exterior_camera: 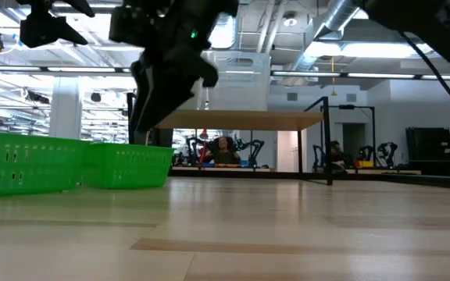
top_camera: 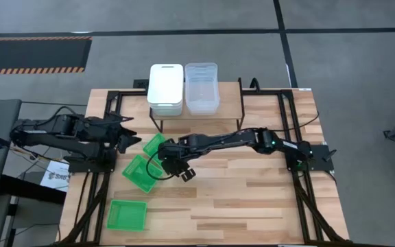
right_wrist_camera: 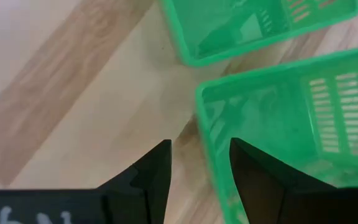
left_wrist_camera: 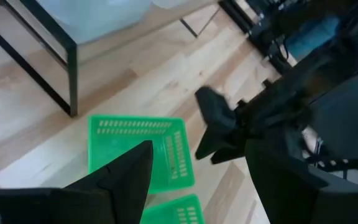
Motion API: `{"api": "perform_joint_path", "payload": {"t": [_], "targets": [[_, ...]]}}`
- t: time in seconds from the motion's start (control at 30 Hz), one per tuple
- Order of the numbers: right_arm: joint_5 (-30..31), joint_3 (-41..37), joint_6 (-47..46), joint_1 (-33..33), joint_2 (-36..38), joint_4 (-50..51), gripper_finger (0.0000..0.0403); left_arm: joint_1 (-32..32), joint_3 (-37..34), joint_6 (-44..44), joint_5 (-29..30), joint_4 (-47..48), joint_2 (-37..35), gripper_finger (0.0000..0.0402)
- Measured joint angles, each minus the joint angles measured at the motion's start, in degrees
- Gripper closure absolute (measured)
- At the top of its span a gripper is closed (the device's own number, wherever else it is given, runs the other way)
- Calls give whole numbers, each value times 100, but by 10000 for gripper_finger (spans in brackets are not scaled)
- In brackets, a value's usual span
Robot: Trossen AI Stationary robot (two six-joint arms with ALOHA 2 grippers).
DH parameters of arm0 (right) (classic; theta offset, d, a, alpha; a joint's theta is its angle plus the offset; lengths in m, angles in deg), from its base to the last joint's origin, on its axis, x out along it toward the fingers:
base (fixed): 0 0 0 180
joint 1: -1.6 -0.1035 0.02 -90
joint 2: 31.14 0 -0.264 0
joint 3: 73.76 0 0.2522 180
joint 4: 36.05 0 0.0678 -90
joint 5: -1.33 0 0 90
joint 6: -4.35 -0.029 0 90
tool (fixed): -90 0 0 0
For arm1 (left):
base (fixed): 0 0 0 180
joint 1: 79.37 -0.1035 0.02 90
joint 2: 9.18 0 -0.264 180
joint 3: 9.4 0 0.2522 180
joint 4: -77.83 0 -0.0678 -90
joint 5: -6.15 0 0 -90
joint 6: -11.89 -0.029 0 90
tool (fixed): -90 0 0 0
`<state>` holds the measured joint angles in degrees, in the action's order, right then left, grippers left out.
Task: Stack baskets on shelf by color
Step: Put the top green bin on the shelf
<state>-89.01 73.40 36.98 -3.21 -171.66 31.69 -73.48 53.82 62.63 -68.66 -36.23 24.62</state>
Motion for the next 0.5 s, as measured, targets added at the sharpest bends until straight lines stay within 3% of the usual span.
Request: {"api": "perform_joint_path", "payload": {"t": [0.5], "targets": [[-21,3,21,394,-603,24,244,0,0,98,368,-2,-34,157]]}}
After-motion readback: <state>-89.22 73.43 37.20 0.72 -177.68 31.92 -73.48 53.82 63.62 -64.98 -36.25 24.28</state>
